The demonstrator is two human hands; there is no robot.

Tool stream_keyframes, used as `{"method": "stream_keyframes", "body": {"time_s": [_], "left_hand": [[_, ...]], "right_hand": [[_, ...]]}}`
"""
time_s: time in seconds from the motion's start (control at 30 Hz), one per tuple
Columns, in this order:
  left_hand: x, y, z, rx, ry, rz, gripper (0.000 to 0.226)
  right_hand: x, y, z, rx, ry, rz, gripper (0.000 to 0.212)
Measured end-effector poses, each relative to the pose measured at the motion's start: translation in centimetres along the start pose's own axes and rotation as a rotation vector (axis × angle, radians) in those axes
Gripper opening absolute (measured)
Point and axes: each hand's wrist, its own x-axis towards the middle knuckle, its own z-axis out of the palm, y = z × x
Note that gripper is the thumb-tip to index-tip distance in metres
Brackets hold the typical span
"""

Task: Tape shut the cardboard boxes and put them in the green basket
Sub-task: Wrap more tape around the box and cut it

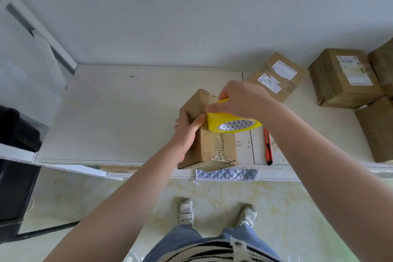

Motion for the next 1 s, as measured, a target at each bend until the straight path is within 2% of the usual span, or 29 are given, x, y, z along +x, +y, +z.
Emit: {"method": "stream_keyframes", "body": {"time_s": [0.07,0.13,0.17,0.23,0.43,0.6,0.67,0.8,0.9,1.0], "left_hand": [[0.1,-0.3,-0.6,0.092,0.071,0.077,0.052],[0.3,-0.2,-1.2,0.391,0.184,0.192,0.032],[0.2,-0.1,-1.3,0.522,0.239,0.227,0.029],[0.3,-0.1,-1.2,0.626,0.284,0.265,0.028],[1.2,-0.1,-0.6,0.472,0.333,0.354,0.035],[2.5,-0.8,-1.2,0.300,0.264,0.243,0.042],[2.7,-0.8,-1.4,0.272,0.251,0.231,0.038],[3.0,-0.8,-1.5,0.350,0.314,0.253,0.038],[3.3,-0.8,-1.6,0.451,0.339,0.257,0.040],[3.2,-0.7,-1.3,0.506,0.344,0.300,0.037]], "right_hand": [[-0.1,-0.6,0.0,-0.021,0.010,0.002,0.062],[-0.1,-1.2,0.1,-0.038,0.010,-0.007,0.060],[0.0,-1.7,0.2,-0.078,0.013,-0.016,0.058],[0.3,-2.8,0.4,-0.160,0.038,-0.043,0.055],[1.8,-4.3,0.2,-0.204,0.041,-0.086,0.056],[2.3,-3.4,-0.6,-0.089,0.006,-0.094,0.057],[2.1,-3.1,-0.6,-0.082,-0.010,-0.107,0.059],[2.0,-2.2,-0.7,-0.077,-0.016,-0.111,0.064],[1.8,-0.7,-1.5,-0.215,0.021,-0.065,0.062],[1.8,0.7,-1.0,-0.212,-0.061,0.030,0.063]]}}
